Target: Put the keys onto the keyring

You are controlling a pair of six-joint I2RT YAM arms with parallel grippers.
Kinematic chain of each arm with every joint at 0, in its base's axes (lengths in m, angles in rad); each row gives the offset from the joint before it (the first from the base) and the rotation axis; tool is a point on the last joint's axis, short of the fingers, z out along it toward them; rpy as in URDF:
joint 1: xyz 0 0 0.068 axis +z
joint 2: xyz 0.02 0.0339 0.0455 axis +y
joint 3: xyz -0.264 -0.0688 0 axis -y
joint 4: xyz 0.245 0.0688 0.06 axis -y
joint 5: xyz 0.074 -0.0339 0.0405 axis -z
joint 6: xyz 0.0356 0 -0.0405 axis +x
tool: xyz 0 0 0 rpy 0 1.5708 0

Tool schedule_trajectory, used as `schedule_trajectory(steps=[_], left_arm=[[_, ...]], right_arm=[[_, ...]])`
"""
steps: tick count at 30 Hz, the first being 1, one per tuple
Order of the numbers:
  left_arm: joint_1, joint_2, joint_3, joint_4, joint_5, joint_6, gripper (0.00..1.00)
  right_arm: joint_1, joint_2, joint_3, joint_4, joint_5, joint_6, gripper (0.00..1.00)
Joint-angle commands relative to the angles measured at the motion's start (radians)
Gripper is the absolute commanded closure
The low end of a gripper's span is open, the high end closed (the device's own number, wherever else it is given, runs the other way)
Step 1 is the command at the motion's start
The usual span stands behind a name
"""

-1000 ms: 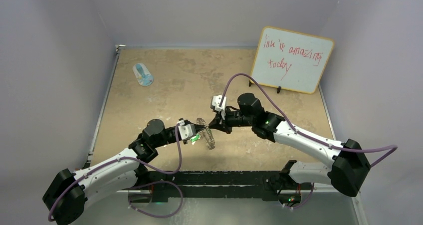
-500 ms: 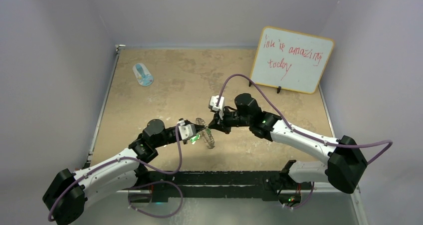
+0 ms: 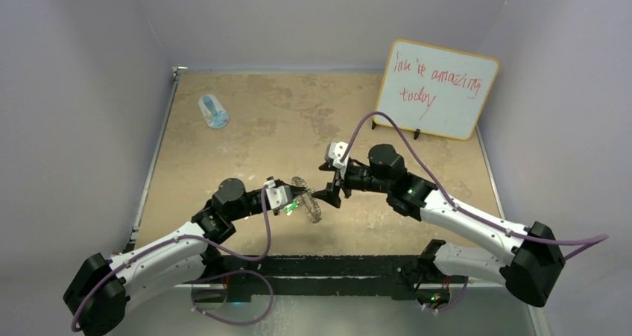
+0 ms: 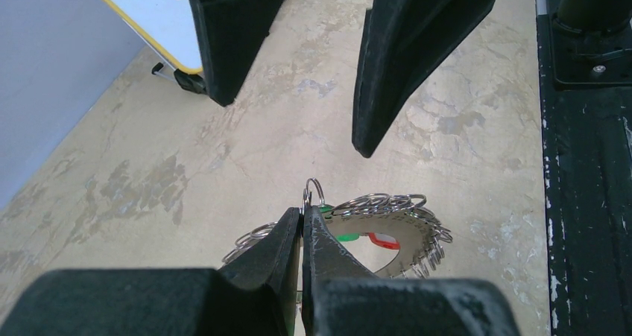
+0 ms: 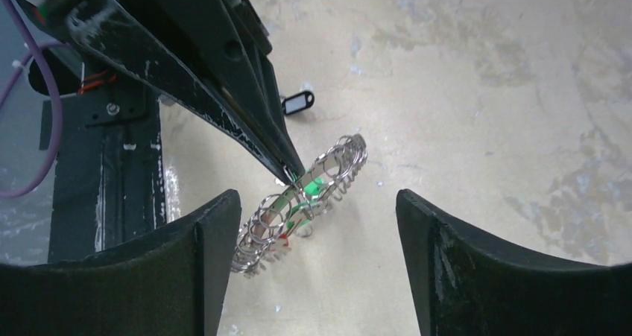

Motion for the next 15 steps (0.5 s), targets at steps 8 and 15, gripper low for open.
schedule_trajectory(steps=[8, 15], left_arm=[[-0.005, -0.038, 0.005, 0.045, 0.013, 0.009, 1.00], [-0.005, -0.037, 0.003, 0.044, 0.017, 0.009, 1.00]], right_arm=[[0.000, -0.104, -0.174, 0.385, -0.008, -0.044, 0.21], [0.000, -0.174, -0.358, 0.642, -0.114, -0.292, 0.18]])
